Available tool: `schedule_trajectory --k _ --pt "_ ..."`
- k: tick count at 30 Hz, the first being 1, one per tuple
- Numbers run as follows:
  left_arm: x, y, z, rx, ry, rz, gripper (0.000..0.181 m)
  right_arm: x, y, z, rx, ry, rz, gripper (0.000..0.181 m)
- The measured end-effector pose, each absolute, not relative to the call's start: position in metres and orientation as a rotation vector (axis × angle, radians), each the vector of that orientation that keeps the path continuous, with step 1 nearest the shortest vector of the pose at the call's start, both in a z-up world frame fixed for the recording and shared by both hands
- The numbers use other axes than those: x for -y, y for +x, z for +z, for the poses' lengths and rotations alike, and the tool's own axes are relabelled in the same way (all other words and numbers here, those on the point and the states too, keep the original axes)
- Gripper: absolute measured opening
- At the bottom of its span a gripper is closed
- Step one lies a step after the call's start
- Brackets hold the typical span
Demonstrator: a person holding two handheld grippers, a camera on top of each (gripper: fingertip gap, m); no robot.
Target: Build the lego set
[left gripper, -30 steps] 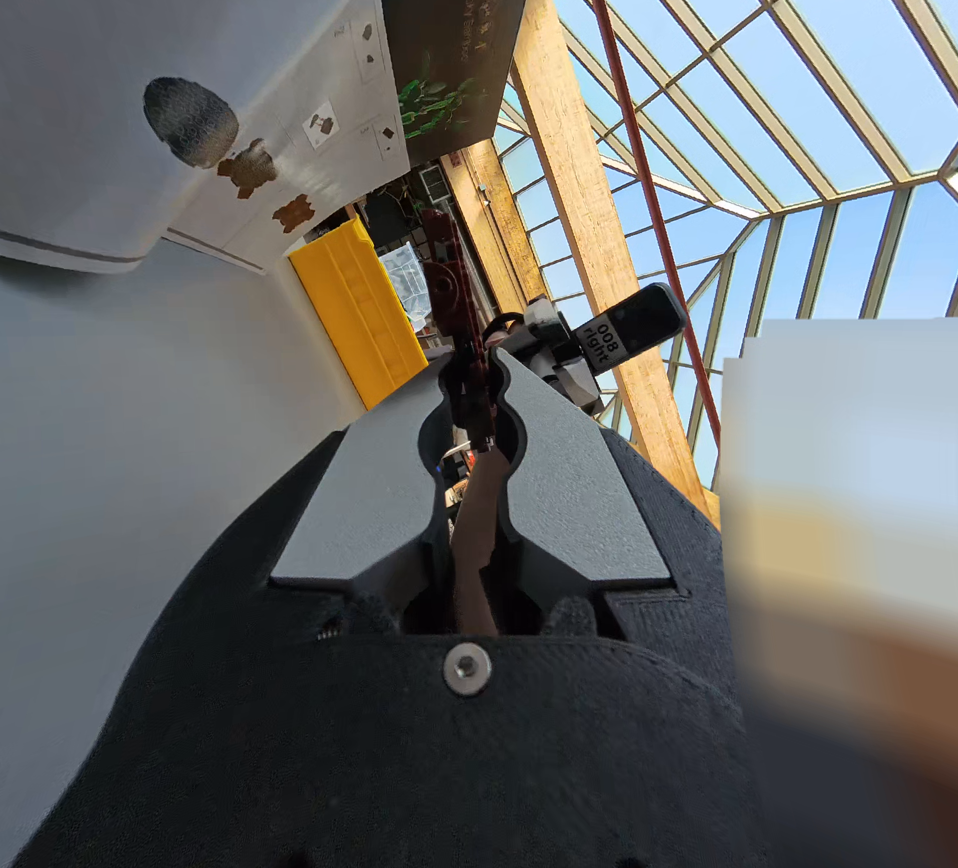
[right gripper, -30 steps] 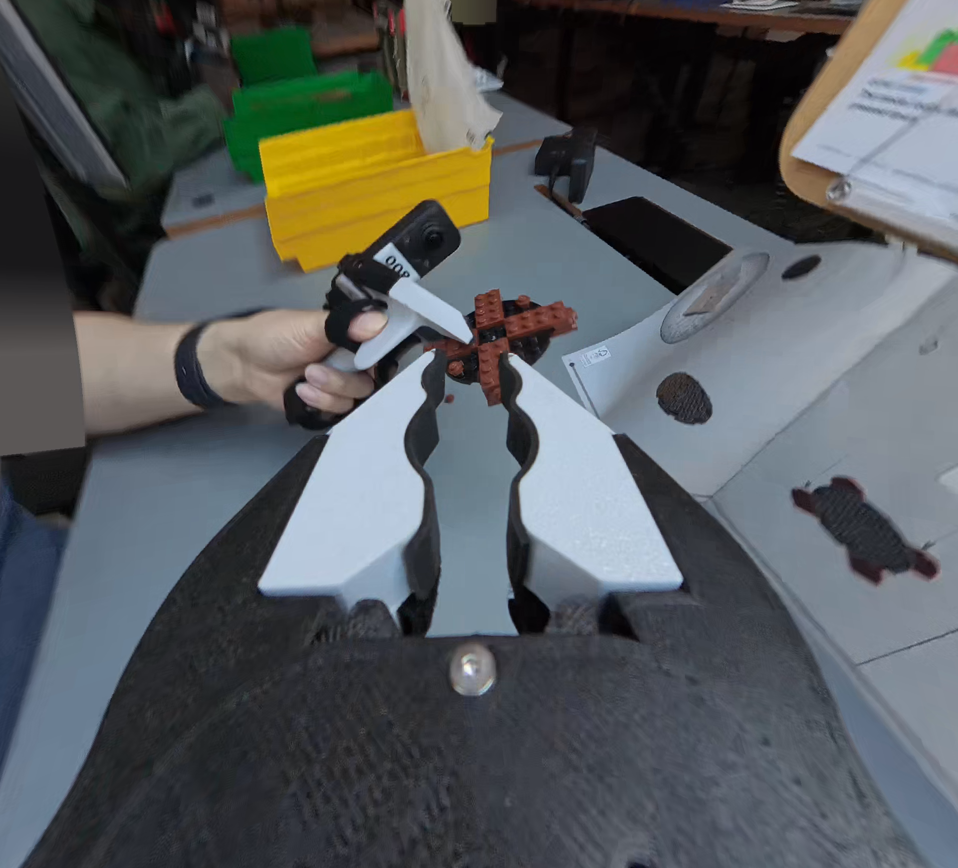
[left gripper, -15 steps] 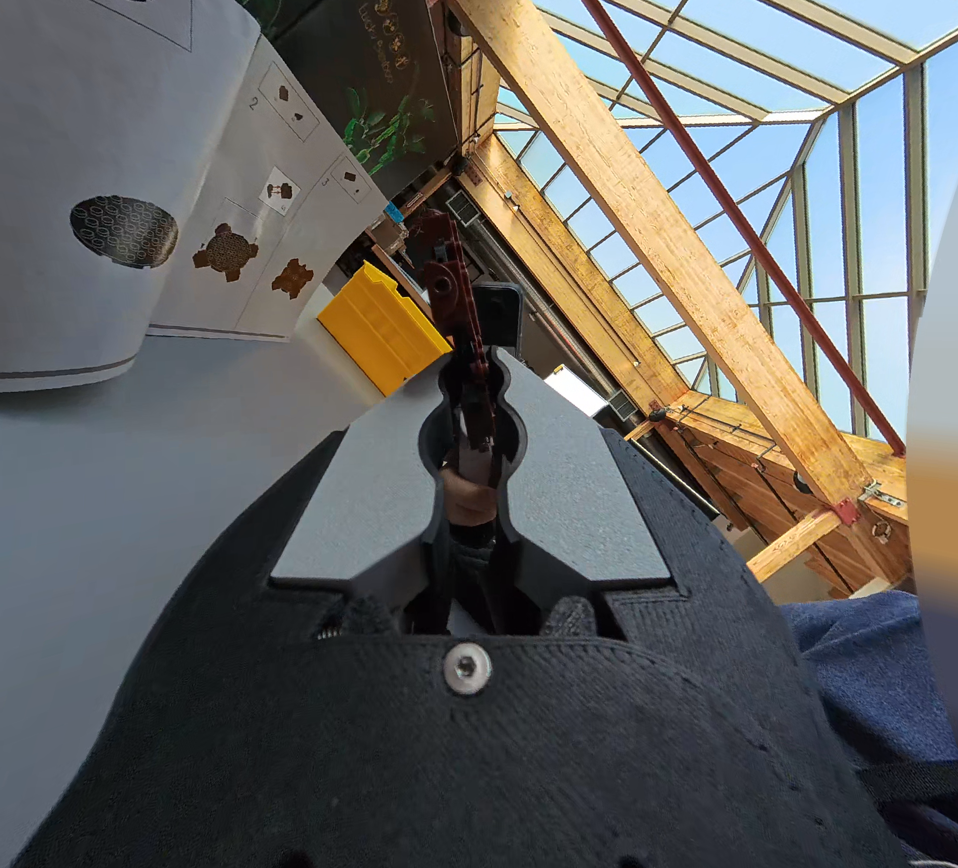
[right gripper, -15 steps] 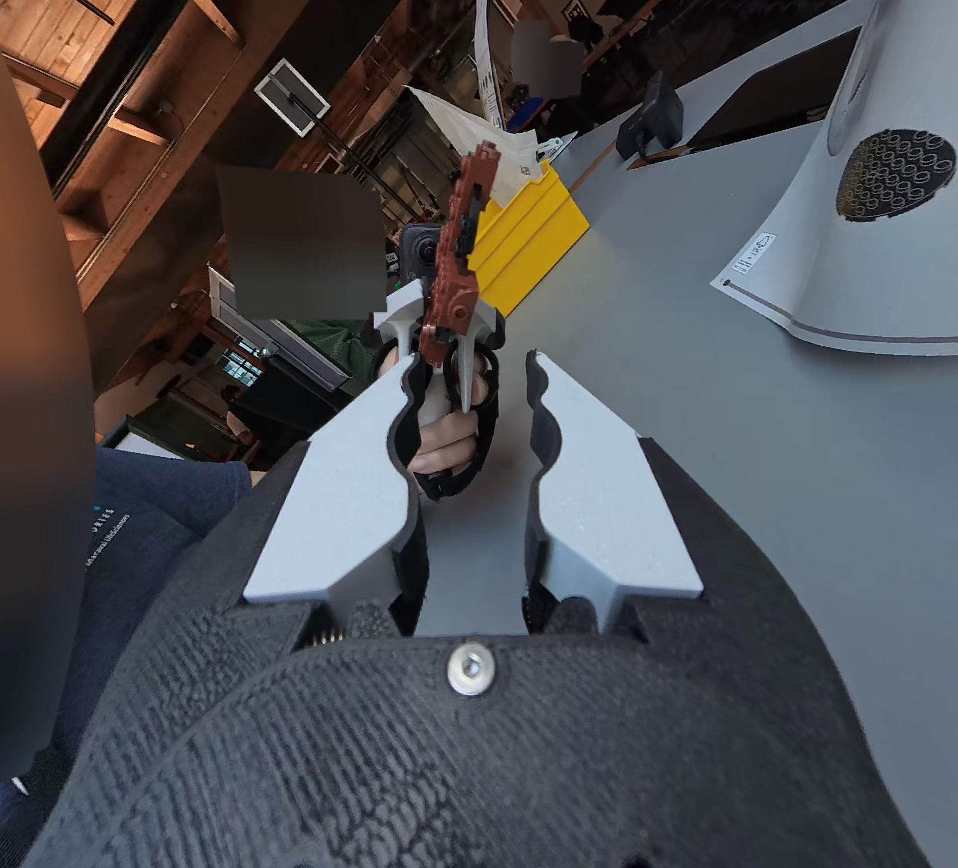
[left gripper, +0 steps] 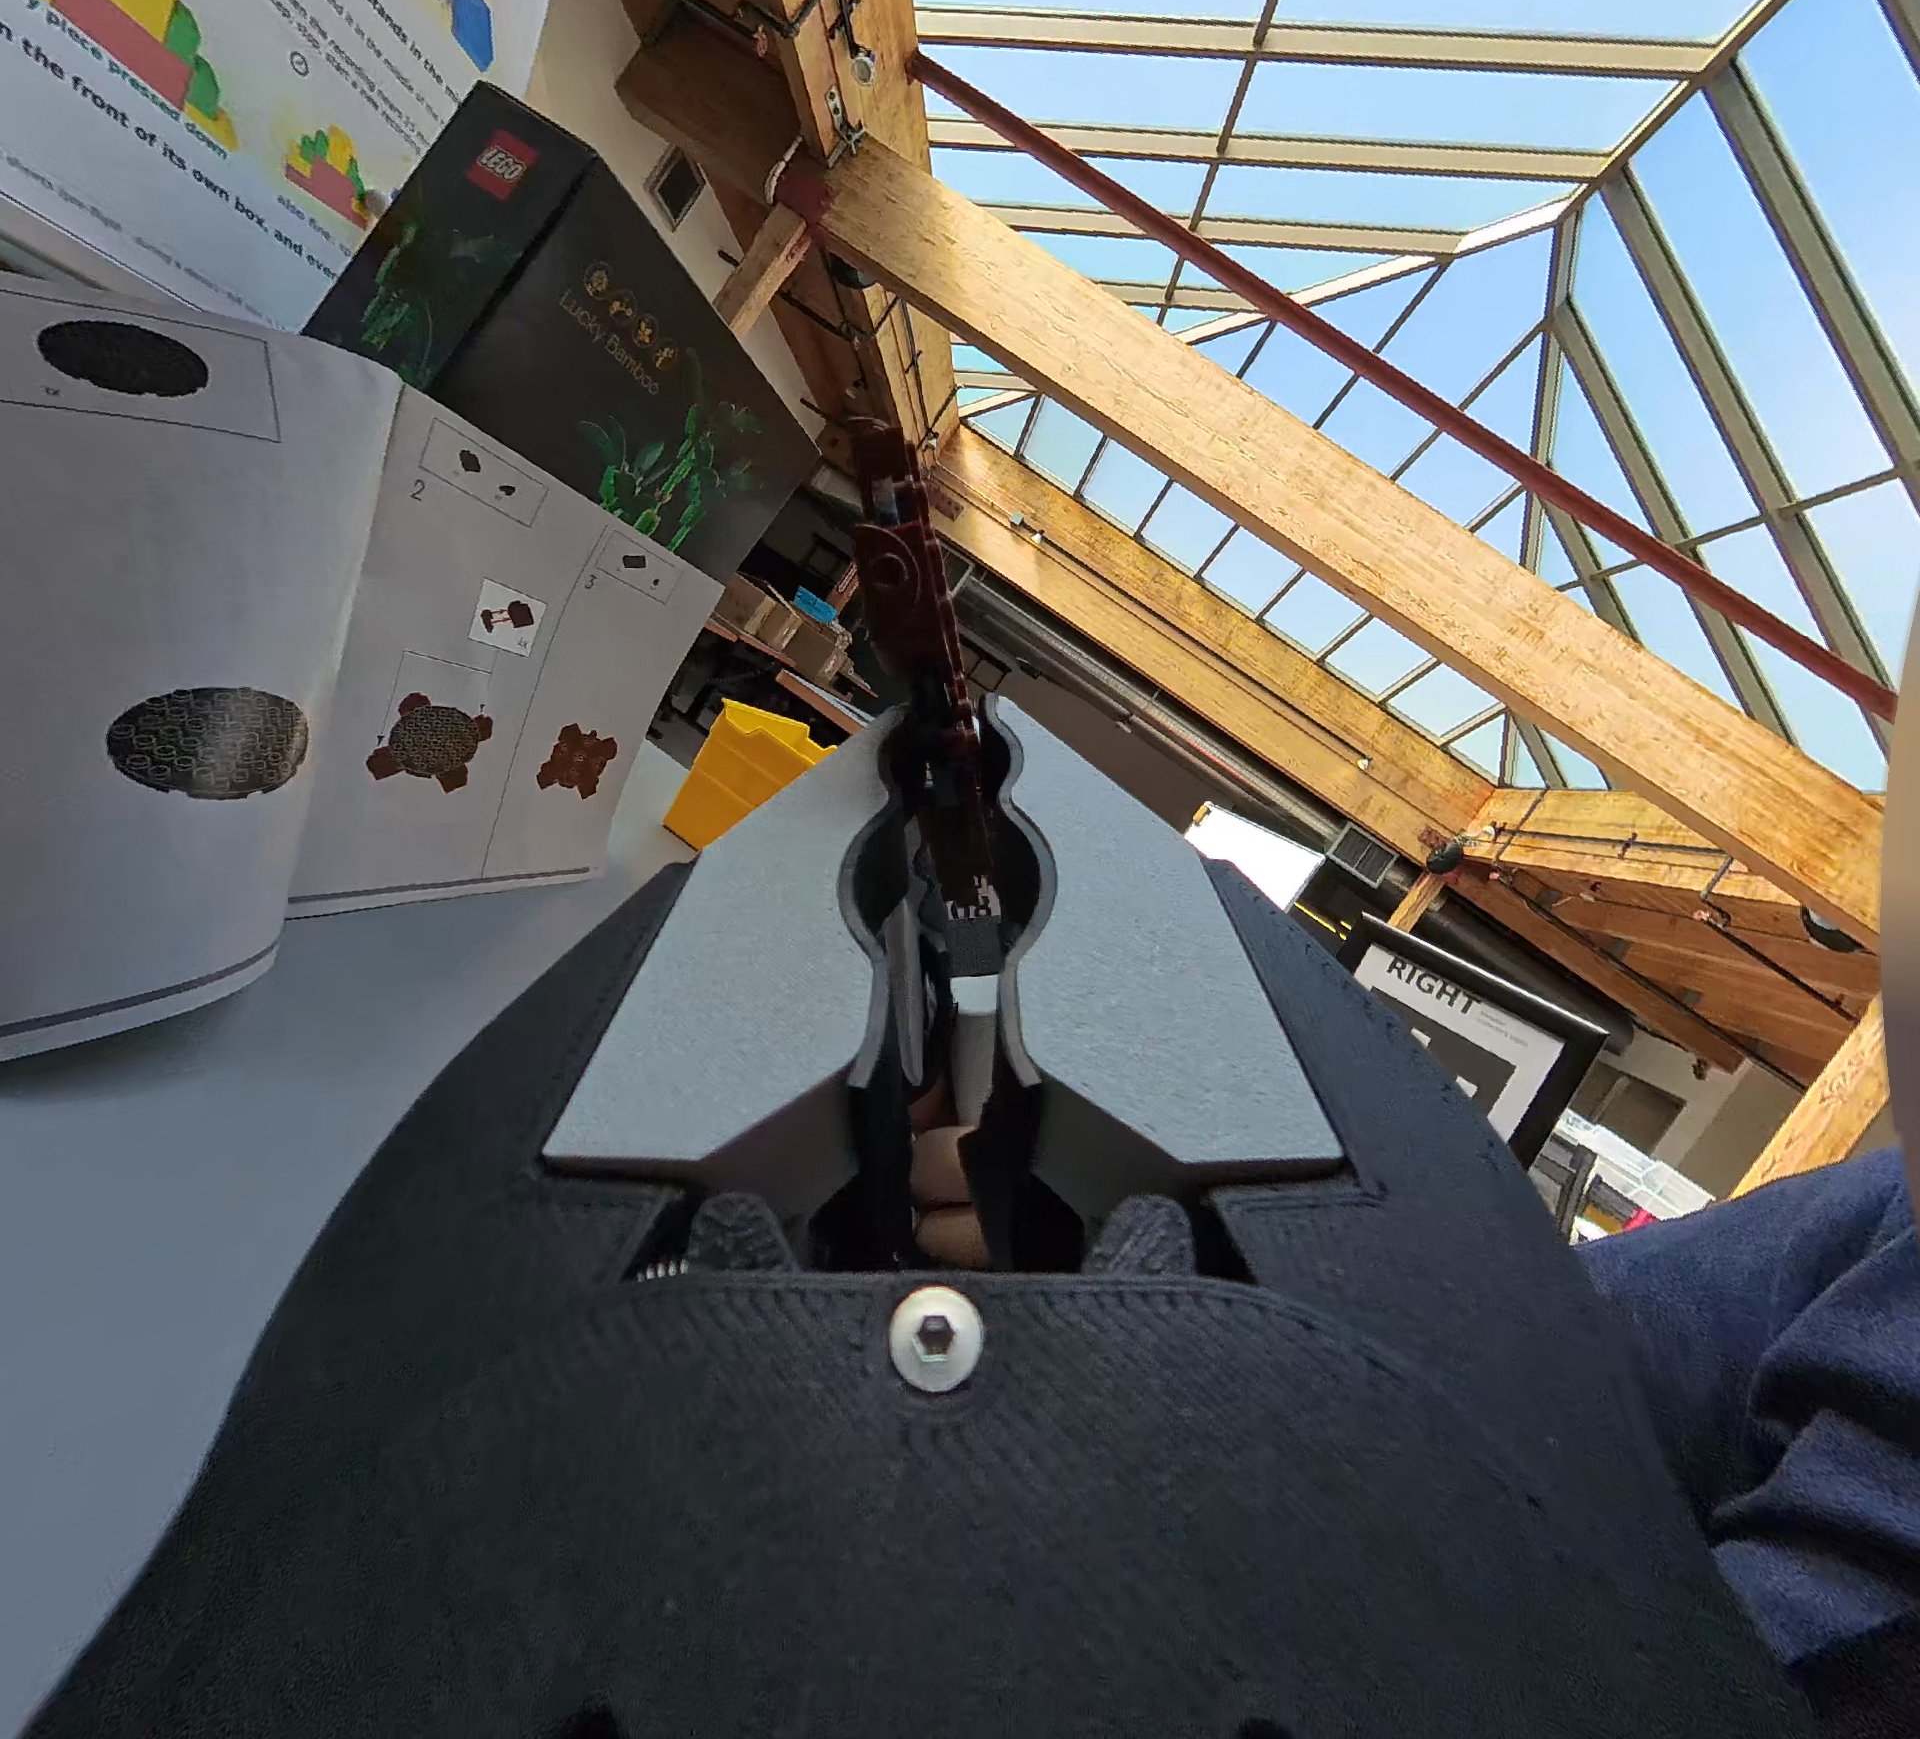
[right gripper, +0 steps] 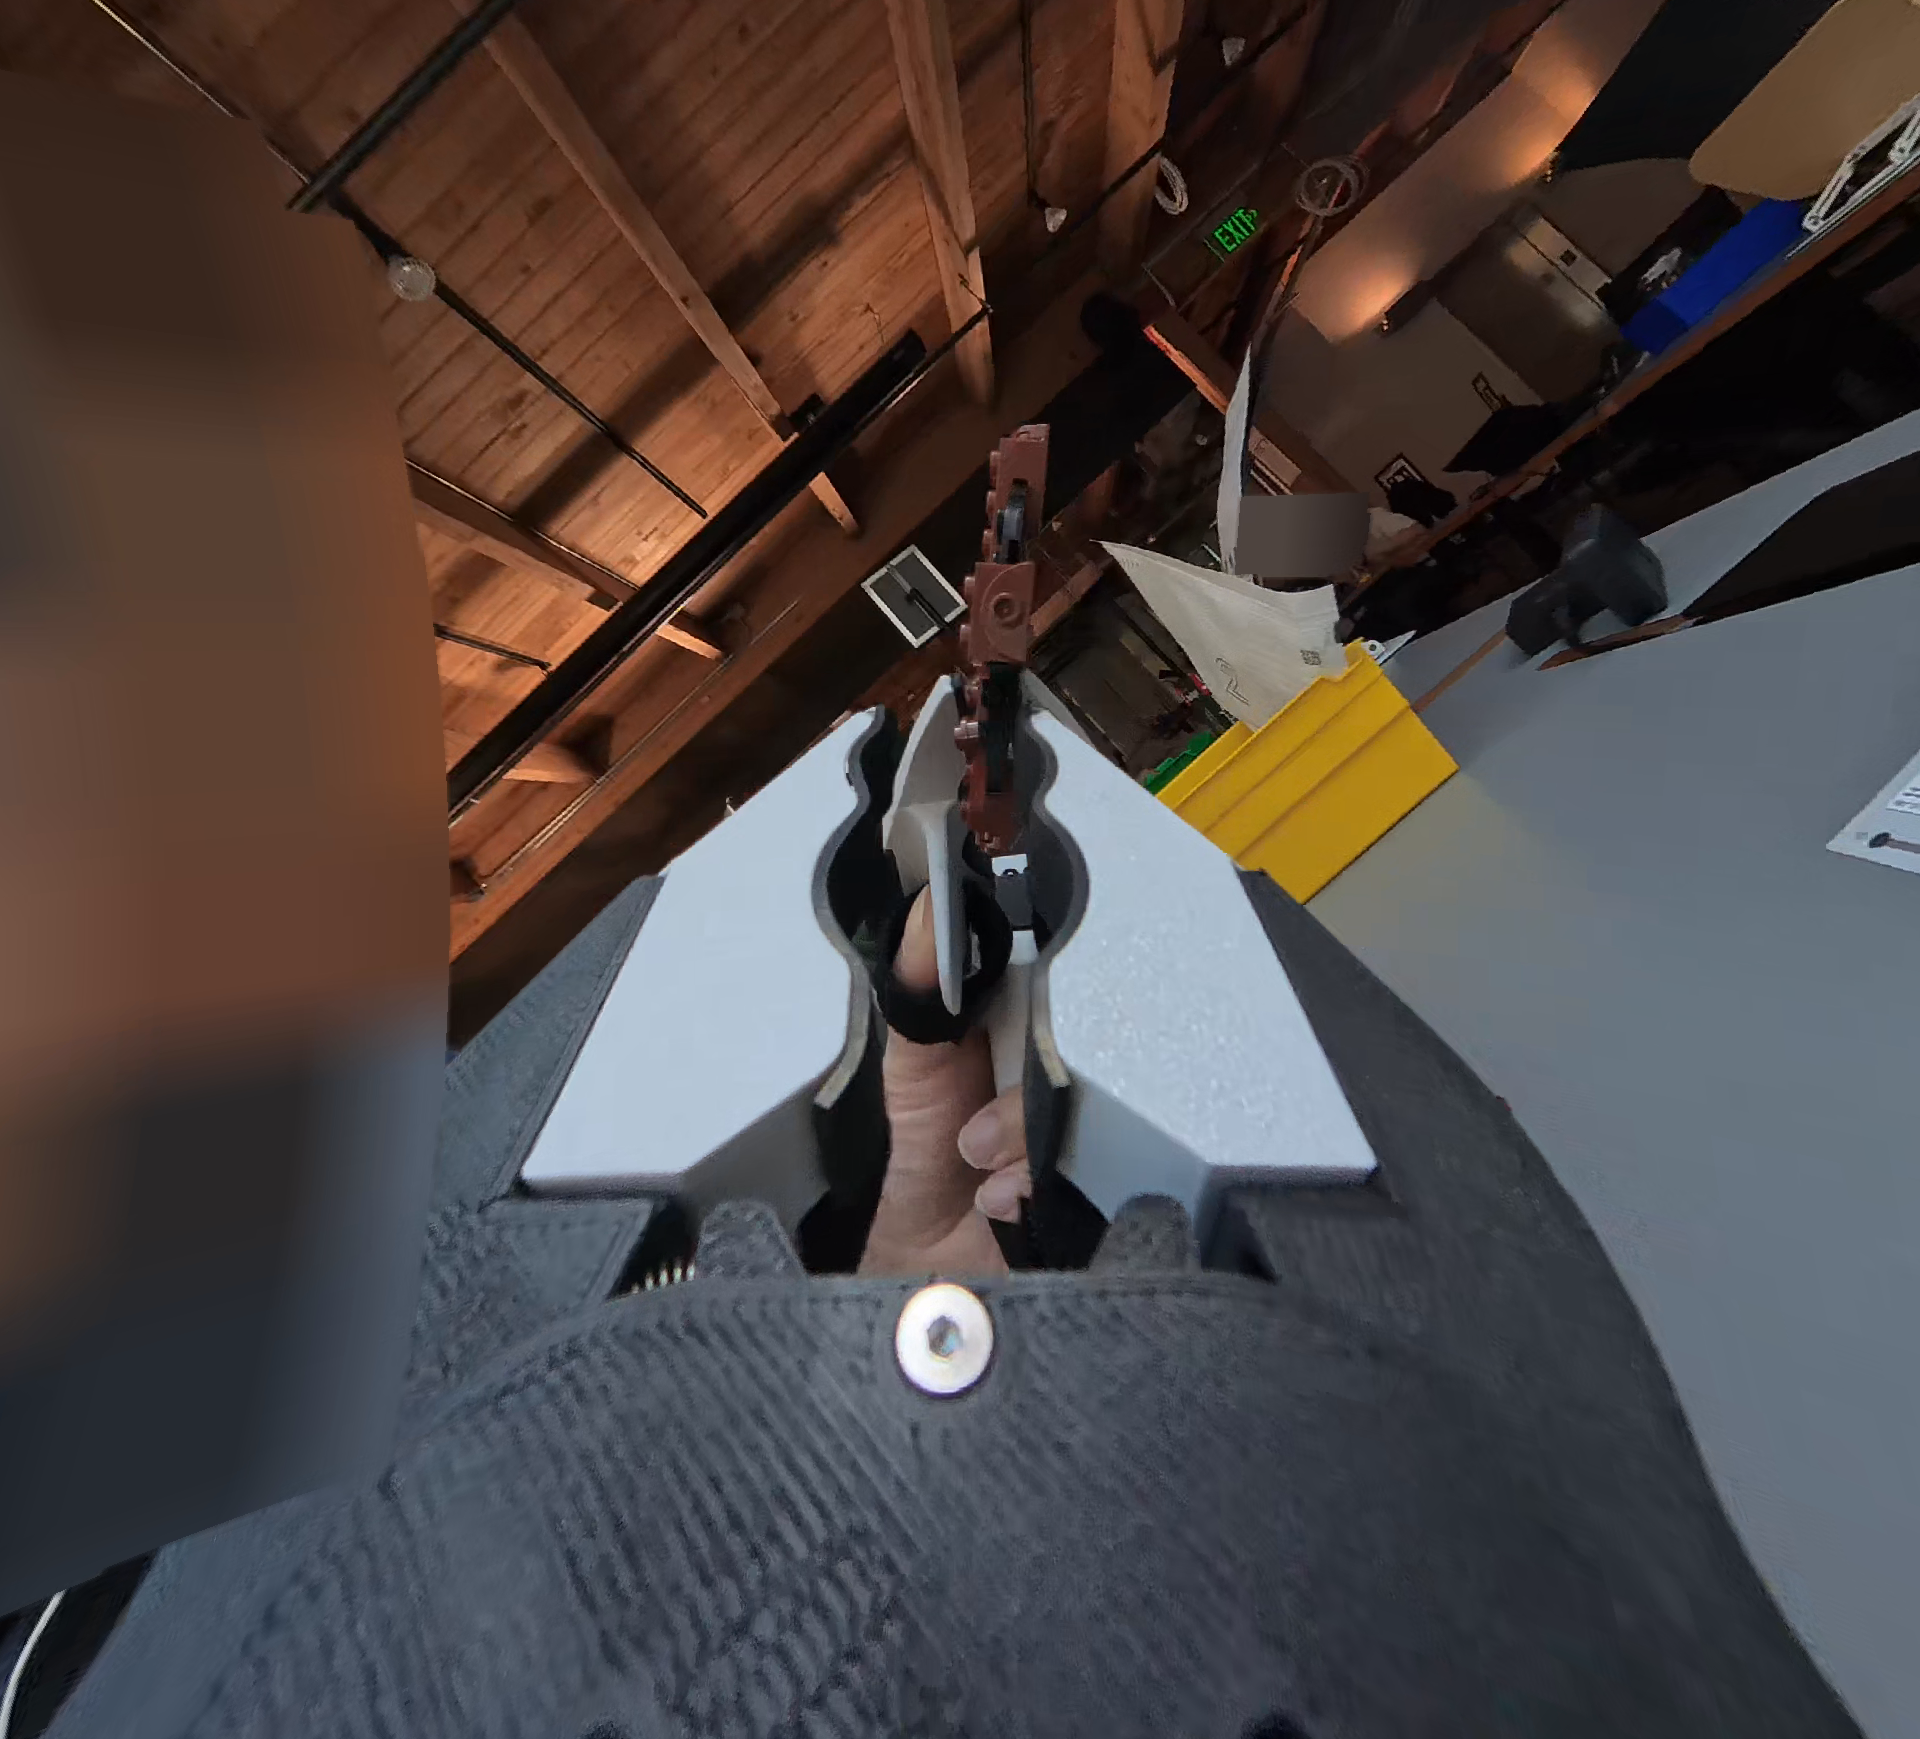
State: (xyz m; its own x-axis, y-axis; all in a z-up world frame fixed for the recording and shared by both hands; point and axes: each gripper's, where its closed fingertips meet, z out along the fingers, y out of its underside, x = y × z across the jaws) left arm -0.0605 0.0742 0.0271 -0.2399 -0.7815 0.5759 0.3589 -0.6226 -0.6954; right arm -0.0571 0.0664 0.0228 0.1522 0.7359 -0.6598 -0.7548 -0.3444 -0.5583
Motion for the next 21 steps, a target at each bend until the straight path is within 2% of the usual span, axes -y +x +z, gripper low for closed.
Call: schedule_trajectory --k 3,7,21 --pt "-0.076 -0.059 0.022 -0.531 -1.278 -1.929 0.007 -0.069 -0.061 0.017 -0.026 -1.201 1.53 0.02" --pt "-0.076 -0.057 0.021 -0.534 -1.292 -1.926 0.007 -0.072 -0.058 0.015 -0.037 -1.21 1.501 0.008" --pt "-0.08 -0.055 0.014 -0.515 -1.348 -1.904 0.007 -0.076 -0.056 0.007 -0.076 -1.245 1.495 0.007"
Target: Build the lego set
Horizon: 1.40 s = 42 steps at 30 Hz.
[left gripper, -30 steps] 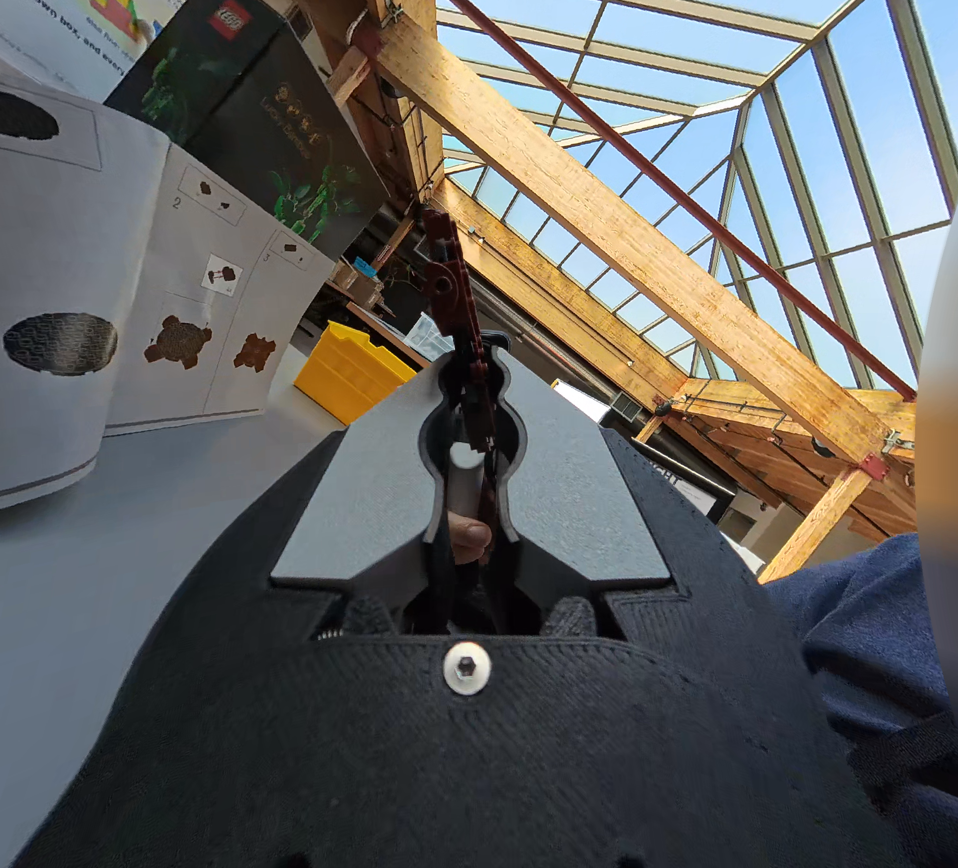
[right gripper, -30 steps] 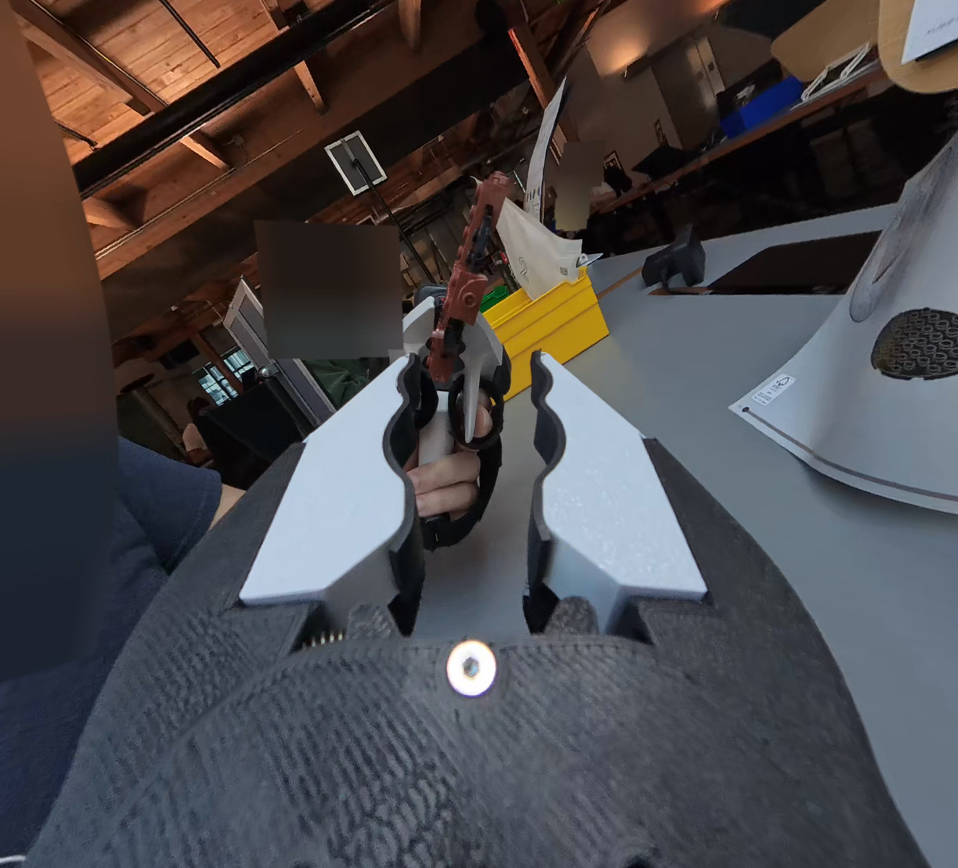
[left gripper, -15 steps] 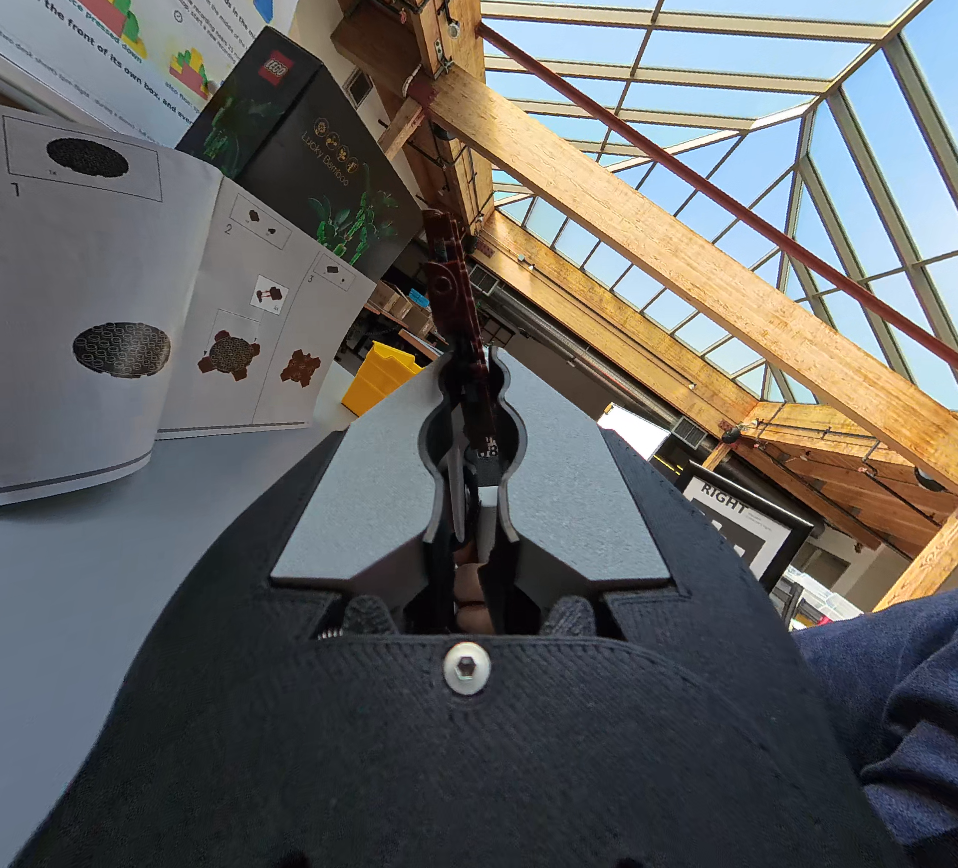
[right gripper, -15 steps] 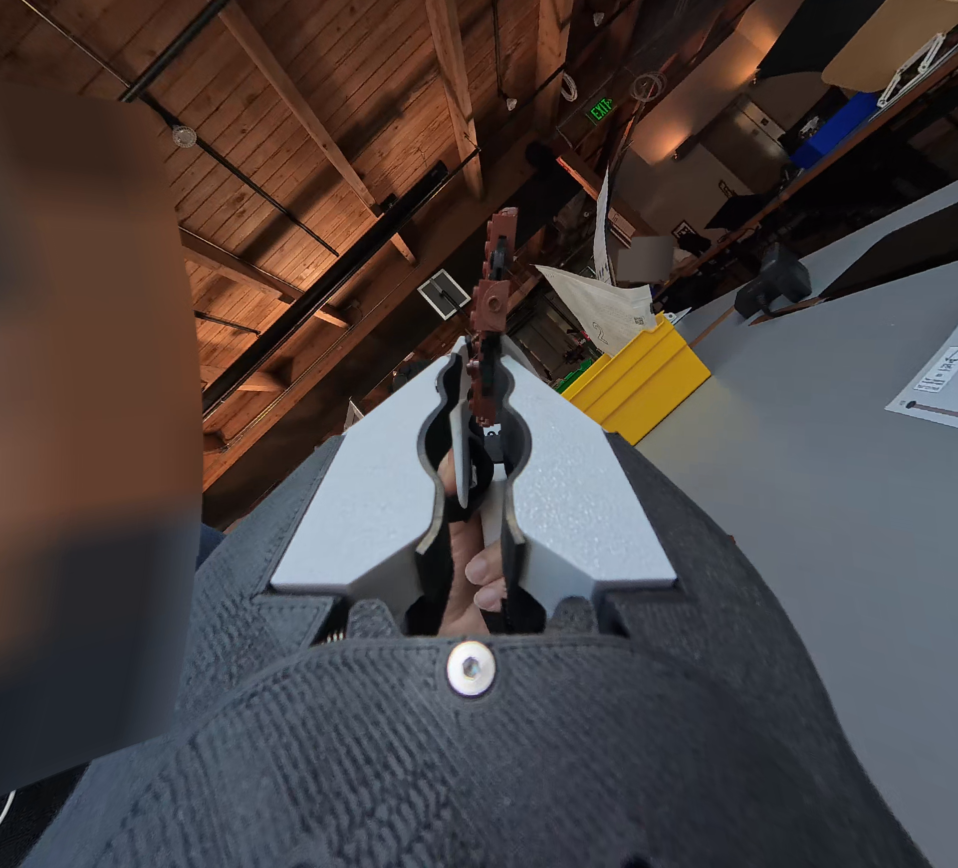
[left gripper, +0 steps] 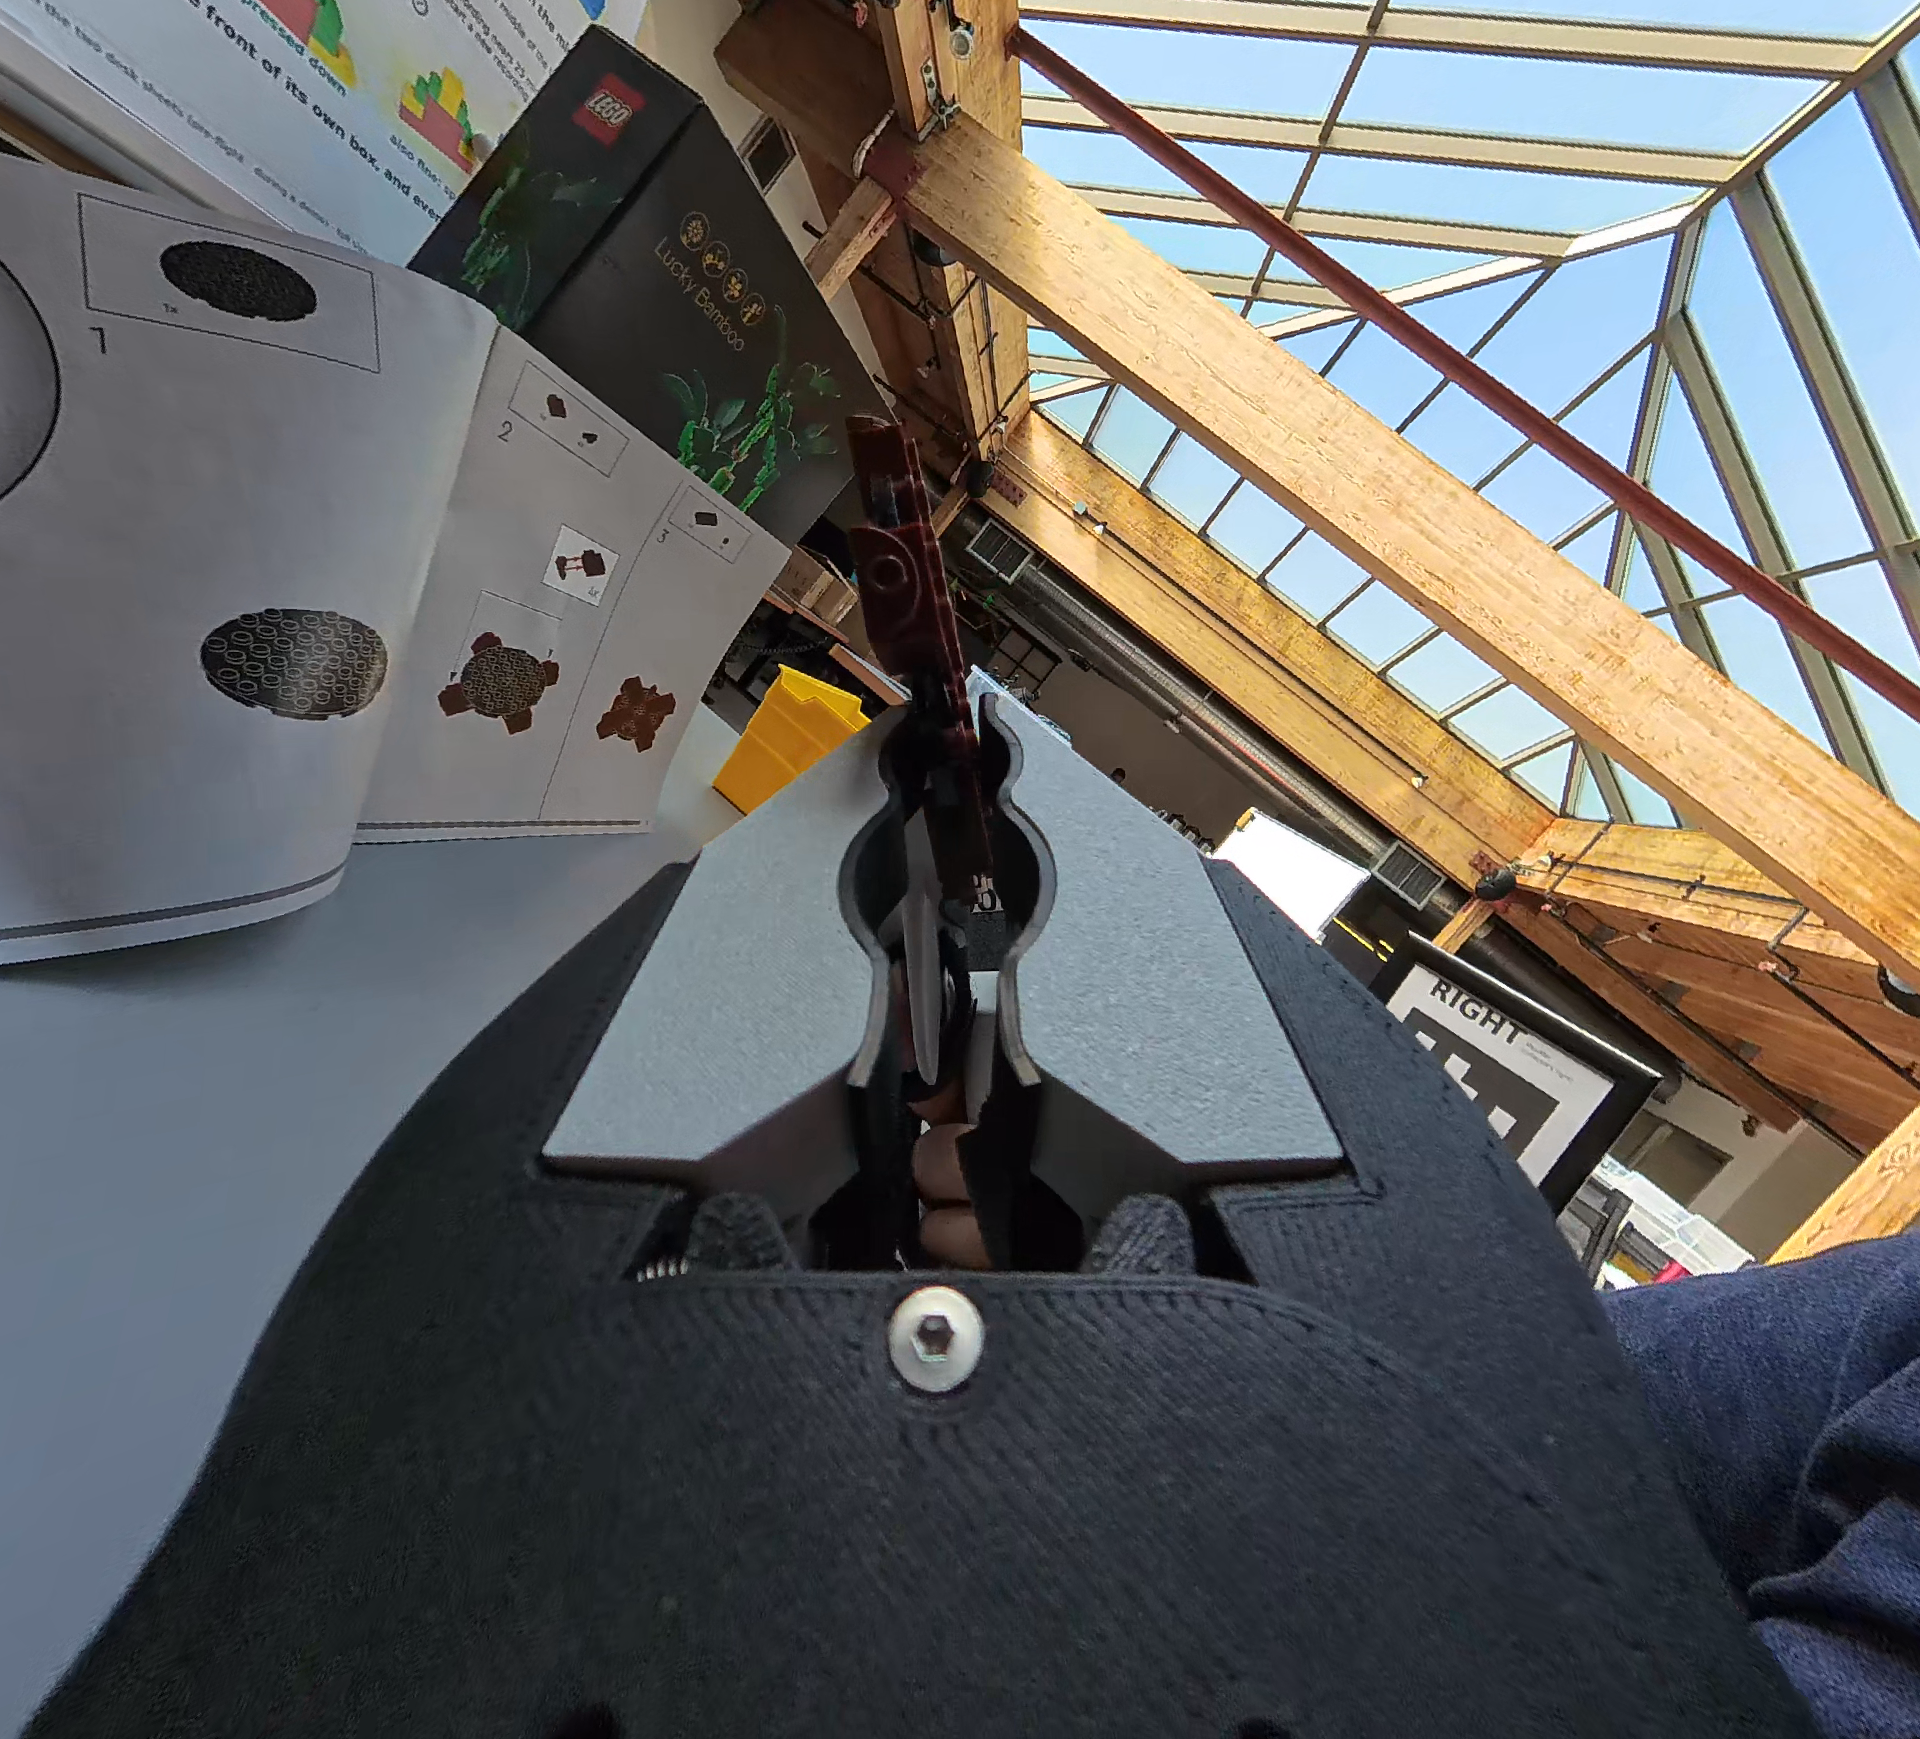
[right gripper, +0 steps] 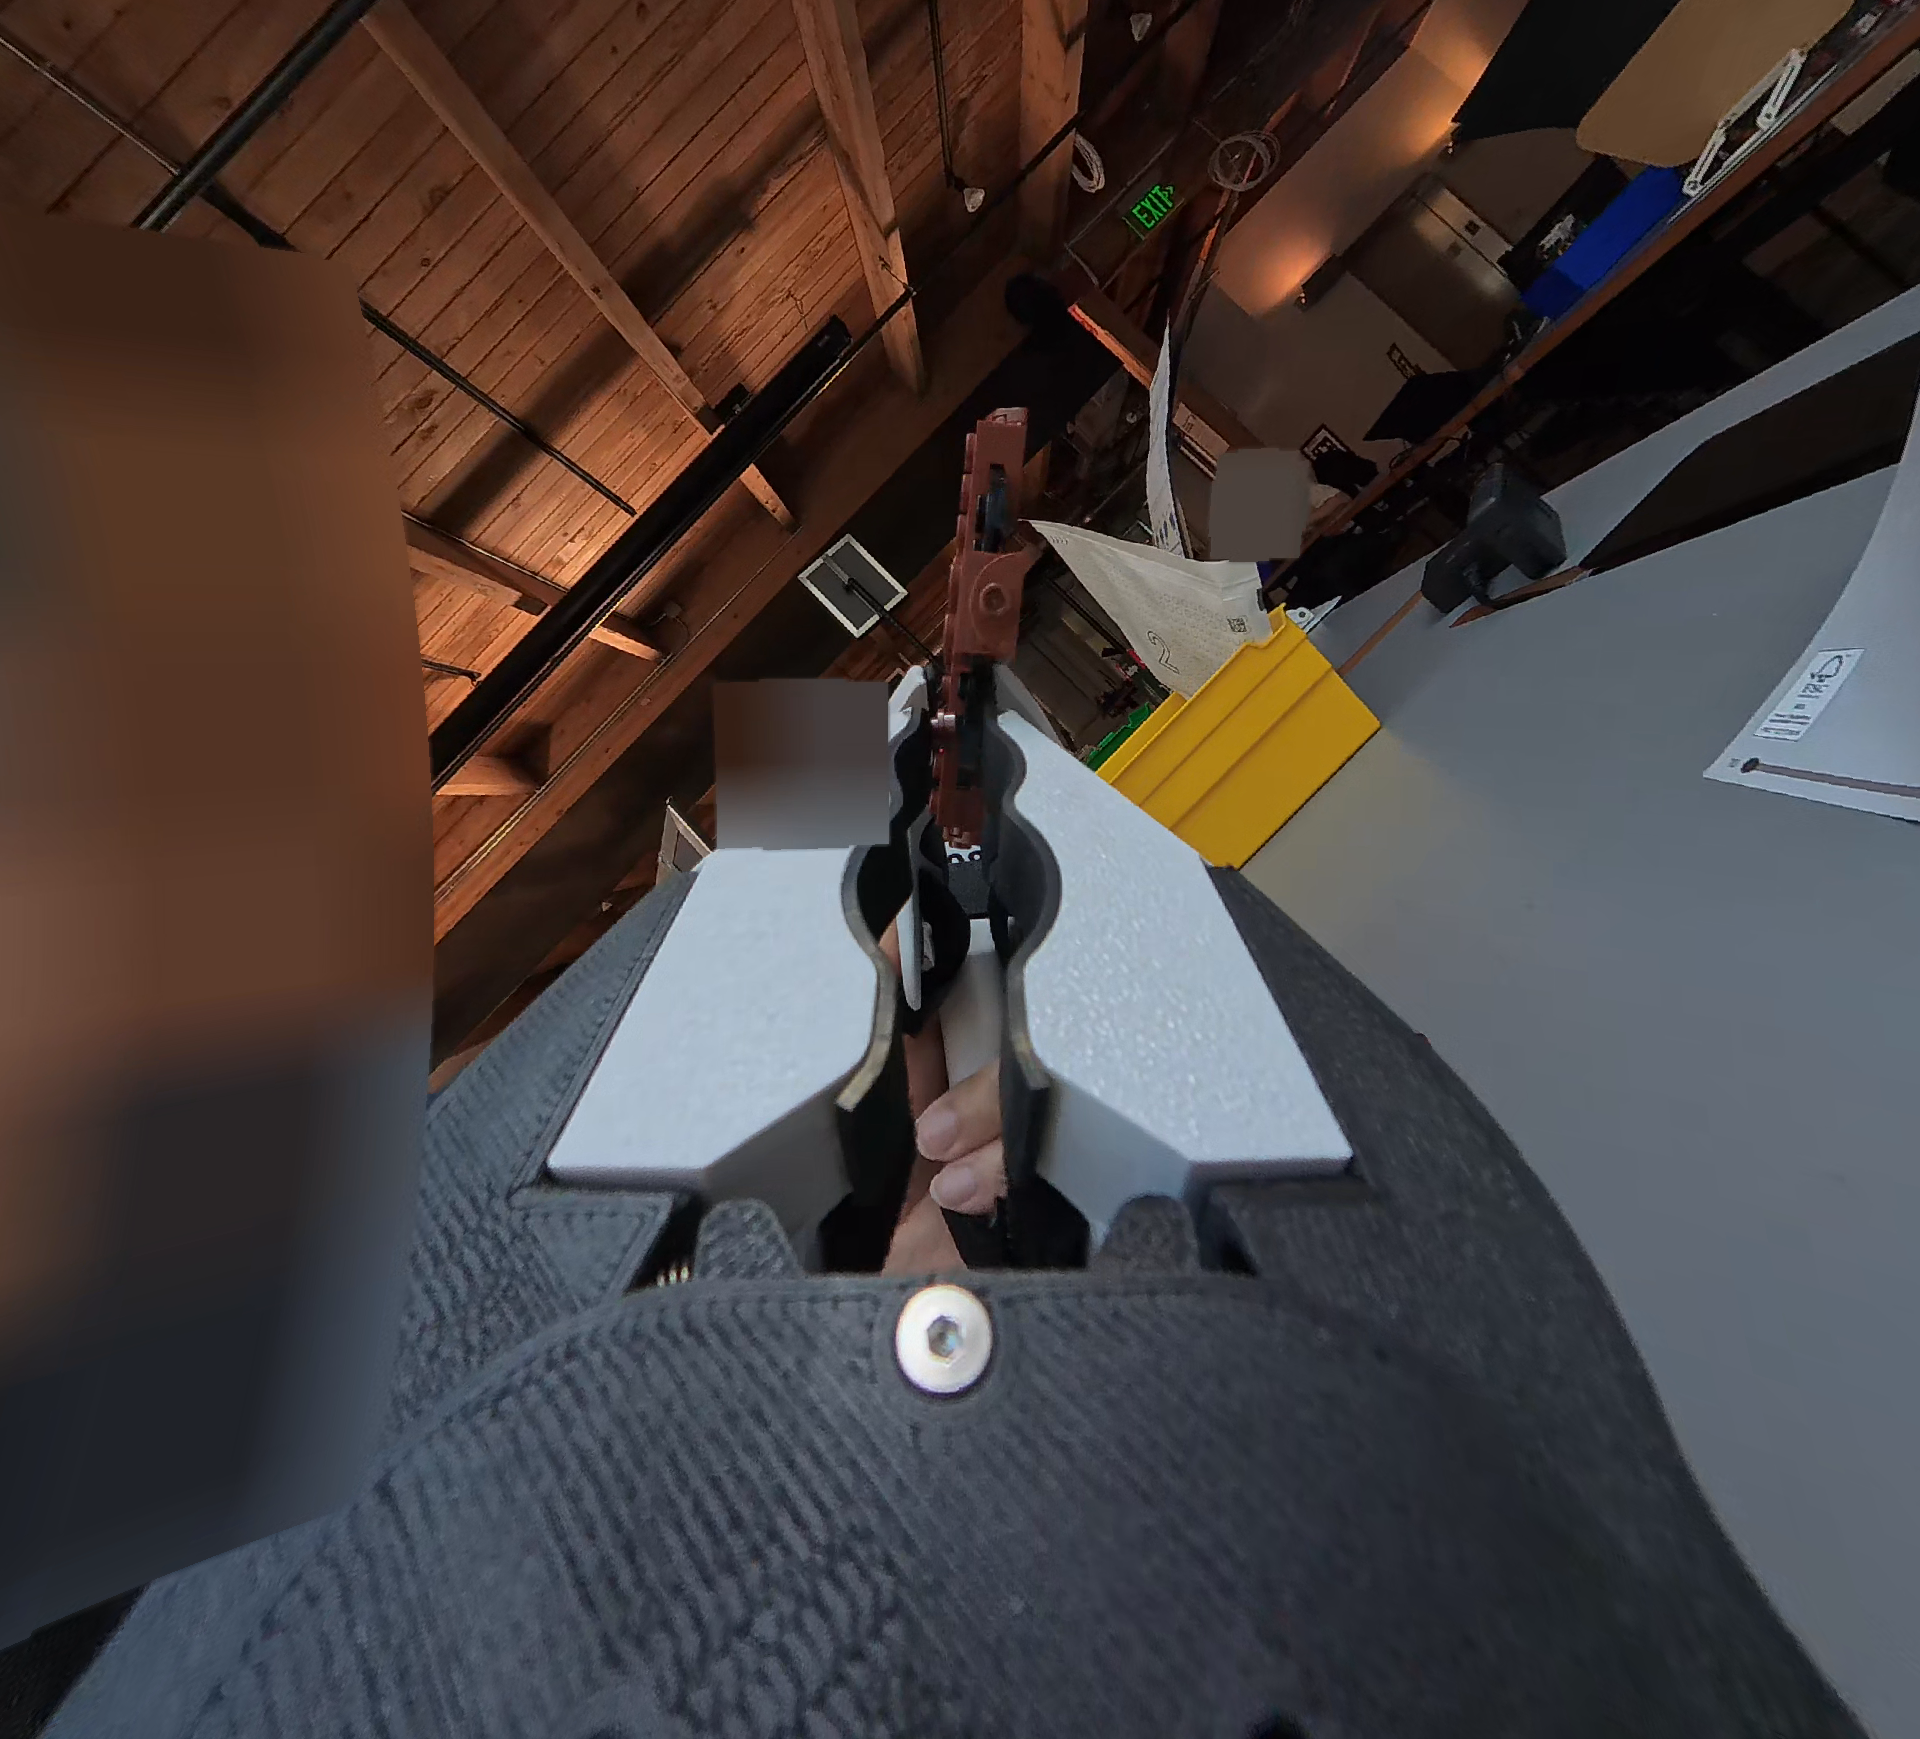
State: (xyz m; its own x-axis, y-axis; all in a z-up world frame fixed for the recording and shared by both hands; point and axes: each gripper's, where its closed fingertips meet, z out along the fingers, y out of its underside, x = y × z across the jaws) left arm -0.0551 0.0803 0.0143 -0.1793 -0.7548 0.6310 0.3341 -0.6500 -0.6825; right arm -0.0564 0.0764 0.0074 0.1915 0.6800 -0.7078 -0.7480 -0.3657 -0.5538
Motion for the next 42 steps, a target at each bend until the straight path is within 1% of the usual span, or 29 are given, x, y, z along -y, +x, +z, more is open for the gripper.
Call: schedule_trajectory --k 24,25,26,27,28,30,32,34,37,39,40,42 --pt "-0.085 -0.049 -0.001 -0.451 -1.482 -1.988 0.005 -0.082 -0.052 -0.007 -0.202 -1.24 1.635 0.007" --pt "-0.087 -0.049 -0.002 -0.43 -1.499 -2.027 0.005 -0.082 -0.052 -0.008 -0.197 -1.248 1.625 0.008" --pt "-0.089 -0.049 -0.002 -0.402 -1.515 -2.067 0.005 -0.082 -0.053 -0.008 -0.177 -1.269 1.597 0.015" --pt "-0.092 -0.05 -0.002 -0.368 -1.538 -2.108 0.005 -0.082 -0.054 -0.01 -0.156 -1.313 1.548 0.031" --pt "-0.095 -0.052 -0.001 -0.332 -1.557 -2.148 0.005 -0.081 -0.054 -0.01 -0.123 -1.344 1.487 0.036" --pt "-0.101 -0.056 0.0 -0.291 -1.6 -2.211 0.004 -0.078 -0.048 -0.008 -0.054 -1.397 1.307 0.041" --pt "-0.106 -0.057 0.002 -0.267 -1.654 -2.247 0.005 -0.075 -0.037 -0.006 0.024 -1.442 1.044 0.039" --pt "-0.105 -0.057 0.008 -0.239 -1.732 -2.327 0.005 -0.067 -0.024 0.007 0.169 -1.418 0.682 0.039" --pt "-0.091 -0.055 0.03 -0.187 -1.919 -2.52 0.005 -0.042 -0.029 0.044 0.611 -1.25 0.065 0.041" --pt "-0.077 -0.054 0.045 -0.205 -2.087 -2.549 0.005 -0.028 -0.043 0.056 0.924 -1.095 -0.331 0.039" --pt "-0.069 -0.054 0.051 -0.263 -2.175 -2.5 0.005 -0.025 -0.047 0.06 1.031 -1.028 -0.485 0.038" --pt "-0.054 -0.053 0.065 -0.369 -2.29 -2.406 0.005 -0.018 -0.059 0.064 1.209 -0.959 -0.617 0.04"
